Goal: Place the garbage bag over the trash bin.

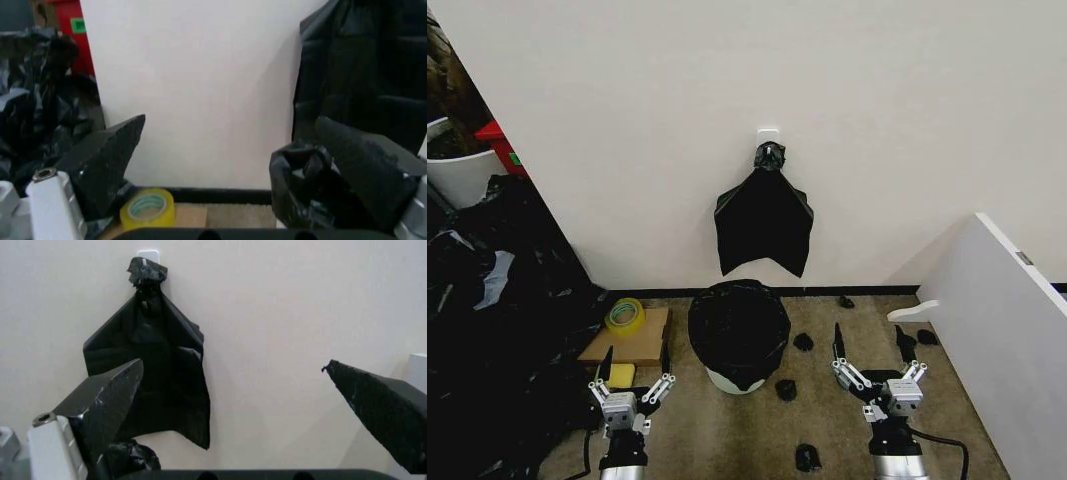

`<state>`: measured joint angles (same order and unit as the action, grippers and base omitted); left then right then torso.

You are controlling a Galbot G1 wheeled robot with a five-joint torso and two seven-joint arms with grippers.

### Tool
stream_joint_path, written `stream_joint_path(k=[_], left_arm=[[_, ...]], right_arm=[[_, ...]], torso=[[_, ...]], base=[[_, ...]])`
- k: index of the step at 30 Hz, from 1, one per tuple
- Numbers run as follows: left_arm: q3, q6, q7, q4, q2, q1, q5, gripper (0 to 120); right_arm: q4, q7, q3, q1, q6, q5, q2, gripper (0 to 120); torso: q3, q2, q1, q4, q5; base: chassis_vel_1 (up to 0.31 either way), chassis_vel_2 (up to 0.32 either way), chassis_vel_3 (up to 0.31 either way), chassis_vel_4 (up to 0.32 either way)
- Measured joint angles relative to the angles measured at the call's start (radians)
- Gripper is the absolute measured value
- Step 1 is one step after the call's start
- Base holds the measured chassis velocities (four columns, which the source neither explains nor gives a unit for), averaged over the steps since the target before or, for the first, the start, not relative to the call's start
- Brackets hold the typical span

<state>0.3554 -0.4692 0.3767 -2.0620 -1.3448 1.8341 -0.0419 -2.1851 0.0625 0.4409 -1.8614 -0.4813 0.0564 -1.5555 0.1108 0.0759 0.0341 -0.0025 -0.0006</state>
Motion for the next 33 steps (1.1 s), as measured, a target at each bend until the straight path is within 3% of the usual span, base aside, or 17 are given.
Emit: stream_joint_path(k=[16,20,33], left_arm=[[0.002,0.008,0.000,0.033,-0.001,-0.047,0.003,100],[0.009,0.002,-0.024,0.021,-0.006,-0.085,0.065,100],[-0.014,0.053,-0.007,0.054,0.027,-0.124,-0.074,100]], right_arm=[[0.000,0.000,0.000,0.000,0.002,-0.001,0.001,100],[0.000,0.000,0.000,0.000,0.002,-0.001,0.001,100],[0.001,0.000,0.000,0.000,0.002,-0.002,0.001,100]], torso=[[0.000,0.000,0.000,0.0000,0.0000],[0.000,0.000,0.000,-0.0001,0.0000],[0.000,0.000,0.000,0.0002,0.0000]], base=[[0.000,0.000,0.000,0.000],[0.000,0.000,0.000,0.000],[0.000,0.000,0.000,0.000]])
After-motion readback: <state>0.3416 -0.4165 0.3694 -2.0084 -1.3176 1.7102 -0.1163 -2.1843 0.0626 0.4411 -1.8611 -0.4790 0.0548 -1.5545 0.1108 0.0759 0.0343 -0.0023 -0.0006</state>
